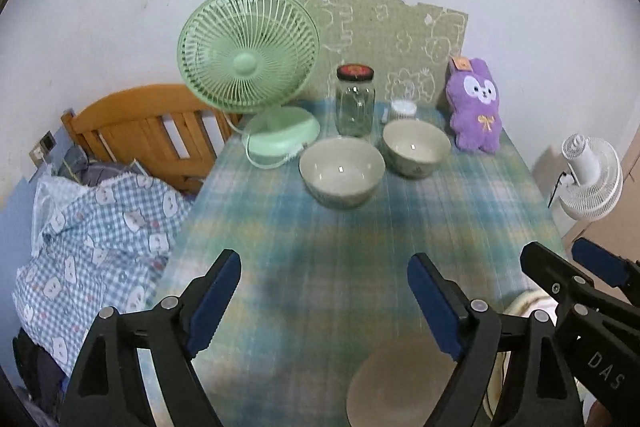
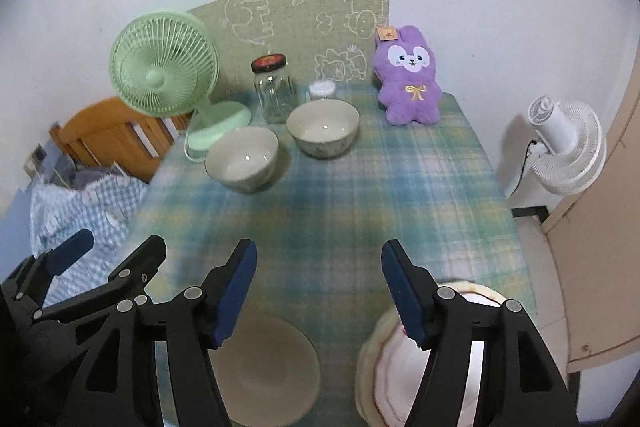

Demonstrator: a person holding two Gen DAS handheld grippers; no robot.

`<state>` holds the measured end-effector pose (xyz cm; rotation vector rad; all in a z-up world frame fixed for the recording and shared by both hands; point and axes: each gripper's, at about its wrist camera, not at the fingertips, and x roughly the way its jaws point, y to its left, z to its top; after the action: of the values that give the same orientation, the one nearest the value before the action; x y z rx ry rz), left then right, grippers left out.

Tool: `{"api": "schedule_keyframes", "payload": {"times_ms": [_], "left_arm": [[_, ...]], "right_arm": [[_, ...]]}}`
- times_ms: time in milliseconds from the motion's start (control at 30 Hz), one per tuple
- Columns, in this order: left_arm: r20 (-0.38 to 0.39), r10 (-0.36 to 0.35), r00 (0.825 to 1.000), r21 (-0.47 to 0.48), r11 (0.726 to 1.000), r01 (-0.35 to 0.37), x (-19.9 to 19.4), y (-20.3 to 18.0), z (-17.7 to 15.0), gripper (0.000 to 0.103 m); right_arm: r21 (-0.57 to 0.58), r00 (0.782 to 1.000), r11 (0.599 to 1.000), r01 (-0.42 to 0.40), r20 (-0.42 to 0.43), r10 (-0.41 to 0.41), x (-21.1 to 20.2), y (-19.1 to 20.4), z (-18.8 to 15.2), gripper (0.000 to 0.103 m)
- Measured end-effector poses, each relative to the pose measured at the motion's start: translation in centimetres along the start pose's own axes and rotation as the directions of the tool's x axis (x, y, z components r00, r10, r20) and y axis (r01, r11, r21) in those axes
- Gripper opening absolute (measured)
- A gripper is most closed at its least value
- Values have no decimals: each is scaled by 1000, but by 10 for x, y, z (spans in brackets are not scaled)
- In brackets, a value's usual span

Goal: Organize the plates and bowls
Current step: 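Move both grippers to the second plain plate beside the green fan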

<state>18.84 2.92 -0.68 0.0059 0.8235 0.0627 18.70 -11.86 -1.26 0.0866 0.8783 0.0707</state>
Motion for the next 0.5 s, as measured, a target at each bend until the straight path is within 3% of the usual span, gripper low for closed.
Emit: {"api": "schedule_keyframes", "payload": {"times_ms": [100,500], "left_arm": [[6,-35,999,-13,999,35,9,7,17,87],[31,-47,998,30,998,46,67,16,68,84]], "right_arm": [[14,1000,1000,-5,1,5,8,4,18,68],[11,999,1000,29,33,-29,61,24,69,68]]}}
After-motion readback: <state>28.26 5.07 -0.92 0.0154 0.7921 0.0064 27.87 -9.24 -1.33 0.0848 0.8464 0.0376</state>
